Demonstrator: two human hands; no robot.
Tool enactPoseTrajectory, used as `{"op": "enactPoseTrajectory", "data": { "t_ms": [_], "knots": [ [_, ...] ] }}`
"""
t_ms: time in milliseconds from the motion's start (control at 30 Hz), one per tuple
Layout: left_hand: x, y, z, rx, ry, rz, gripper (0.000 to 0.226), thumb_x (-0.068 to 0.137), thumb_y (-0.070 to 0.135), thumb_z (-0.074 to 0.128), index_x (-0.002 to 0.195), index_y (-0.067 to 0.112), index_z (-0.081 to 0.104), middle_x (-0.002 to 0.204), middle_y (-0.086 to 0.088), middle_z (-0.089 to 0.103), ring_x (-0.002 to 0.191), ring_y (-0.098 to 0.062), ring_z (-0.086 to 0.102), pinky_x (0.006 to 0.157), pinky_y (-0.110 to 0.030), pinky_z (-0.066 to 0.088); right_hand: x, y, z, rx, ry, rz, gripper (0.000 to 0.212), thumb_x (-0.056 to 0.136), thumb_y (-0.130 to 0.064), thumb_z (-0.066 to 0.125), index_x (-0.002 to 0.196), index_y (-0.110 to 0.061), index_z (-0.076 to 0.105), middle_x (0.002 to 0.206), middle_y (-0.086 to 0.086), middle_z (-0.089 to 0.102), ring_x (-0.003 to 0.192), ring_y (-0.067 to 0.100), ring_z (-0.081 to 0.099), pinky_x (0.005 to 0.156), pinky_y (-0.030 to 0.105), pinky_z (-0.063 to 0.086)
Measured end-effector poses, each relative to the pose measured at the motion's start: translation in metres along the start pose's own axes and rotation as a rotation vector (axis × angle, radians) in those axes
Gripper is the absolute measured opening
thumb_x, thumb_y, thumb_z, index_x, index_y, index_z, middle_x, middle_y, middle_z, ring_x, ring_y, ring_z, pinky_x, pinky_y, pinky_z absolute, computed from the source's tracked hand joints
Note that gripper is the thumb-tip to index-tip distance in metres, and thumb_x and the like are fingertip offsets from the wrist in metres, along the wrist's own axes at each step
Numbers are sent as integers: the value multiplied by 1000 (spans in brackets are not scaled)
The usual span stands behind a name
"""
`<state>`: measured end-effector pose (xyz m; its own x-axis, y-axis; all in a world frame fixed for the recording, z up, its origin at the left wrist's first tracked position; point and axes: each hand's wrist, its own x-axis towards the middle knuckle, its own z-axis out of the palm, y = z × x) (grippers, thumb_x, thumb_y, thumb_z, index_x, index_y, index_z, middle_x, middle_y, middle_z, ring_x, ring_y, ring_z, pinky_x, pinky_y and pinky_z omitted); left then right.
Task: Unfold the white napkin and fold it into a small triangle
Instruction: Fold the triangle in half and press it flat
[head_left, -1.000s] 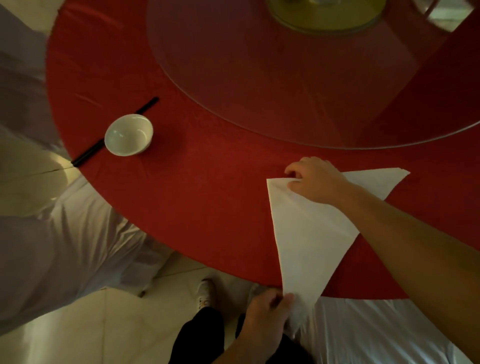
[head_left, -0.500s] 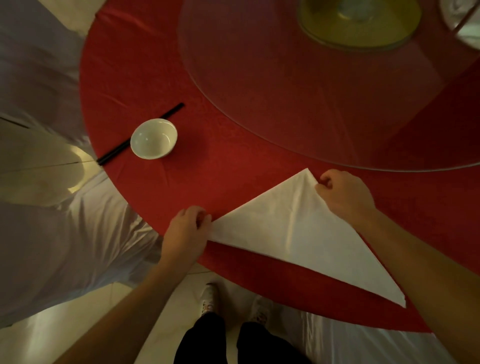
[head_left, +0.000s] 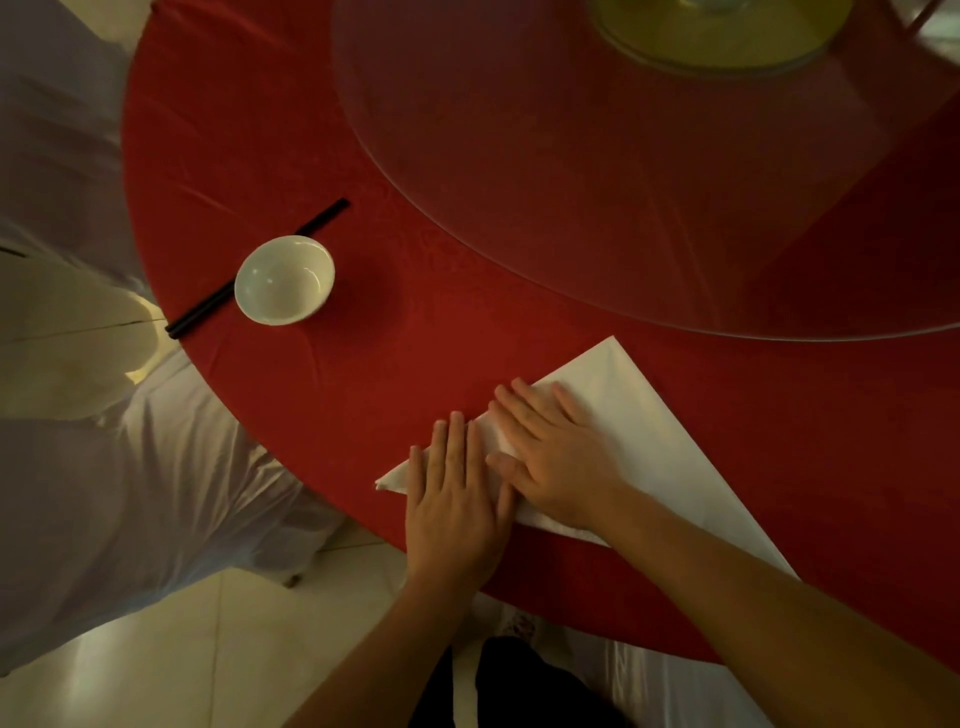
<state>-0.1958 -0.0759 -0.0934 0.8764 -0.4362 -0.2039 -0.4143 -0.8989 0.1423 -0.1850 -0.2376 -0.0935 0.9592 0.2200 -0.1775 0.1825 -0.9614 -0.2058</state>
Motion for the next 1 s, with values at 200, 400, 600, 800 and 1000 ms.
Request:
{"op": "enactPoseTrajectory", "data": {
  "t_ms": [200,400,600,800,1000],
  "knots": [
    [-5,-18,-3,-46,-22,-124,78,88,69,-1,146,18,-11,156,0,-12,142,-15,-22,116,-37,-12,-7,55,-16,-59,56,326,81,93,-65,2,149,-8,15,159,11,18,147,25,9,118,48,6],
    [-8,-21,-6,-51,-71,-114,81,84,69,-10,143,16,-21,155,-2,-20,139,-16,-29,116,-37,-13,-8,72,-14,-49,85,451,85,91,-69,7,149,-7,21,158,11,24,146,23,14,118,48,10],
    [-6,-32,-28,-64,-71,-198,77,90,66,17,150,19,11,158,-3,15,145,-23,7,117,-41,2,-25,49,-31,-9,139,503,80,93,-64,9,150,-9,18,159,11,19,147,25,8,118,49,5],
    [10,-60,-55,-179,-118,-333,51,84,64,46,118,26,51,117,-2,55,112,-26,47,93,-43,38,-84,-17,-22,59,154,615,71,94,-59,23,138,-8,46,147,14,44,137,32,37,108,54,32],
    [25,-84,-67,-424,-323,-178,23,86,47,60,77,26,57,82,4,60,77,-14,55,70,-33,45,-108,-55,-9,100,114,767,65,93,-57,30,135,-12,52,145,12,47,137,32,37,109,54,27]
  ]
}}
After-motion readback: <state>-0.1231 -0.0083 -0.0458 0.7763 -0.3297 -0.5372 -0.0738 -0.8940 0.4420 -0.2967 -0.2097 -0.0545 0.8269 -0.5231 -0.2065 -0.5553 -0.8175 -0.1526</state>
